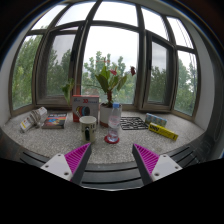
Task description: Pour water
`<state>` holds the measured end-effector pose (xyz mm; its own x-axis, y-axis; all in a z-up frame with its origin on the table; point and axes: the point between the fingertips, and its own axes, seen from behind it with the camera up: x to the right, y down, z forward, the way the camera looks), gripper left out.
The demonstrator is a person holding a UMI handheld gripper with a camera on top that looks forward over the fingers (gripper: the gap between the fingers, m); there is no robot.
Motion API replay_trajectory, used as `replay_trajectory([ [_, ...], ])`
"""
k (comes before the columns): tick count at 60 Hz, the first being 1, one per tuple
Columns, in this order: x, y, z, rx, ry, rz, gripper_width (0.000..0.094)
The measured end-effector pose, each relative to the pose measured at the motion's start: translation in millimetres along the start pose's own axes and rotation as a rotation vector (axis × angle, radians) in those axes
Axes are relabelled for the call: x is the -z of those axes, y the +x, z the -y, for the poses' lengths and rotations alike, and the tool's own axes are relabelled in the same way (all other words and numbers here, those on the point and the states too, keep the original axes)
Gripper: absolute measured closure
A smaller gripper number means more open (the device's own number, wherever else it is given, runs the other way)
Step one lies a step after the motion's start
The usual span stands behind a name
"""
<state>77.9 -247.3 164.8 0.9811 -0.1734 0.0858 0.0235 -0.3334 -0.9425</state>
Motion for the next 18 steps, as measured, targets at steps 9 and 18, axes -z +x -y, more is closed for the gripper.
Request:
replay_trajectory([
  [9, 32.0, -9.5, -7.2, -0.003, 0.000, -0.009, 0.0083],
  [18, 50.4, -14.8, -12.6, -0.010, -0.002, -0.009, 0.0084],
])
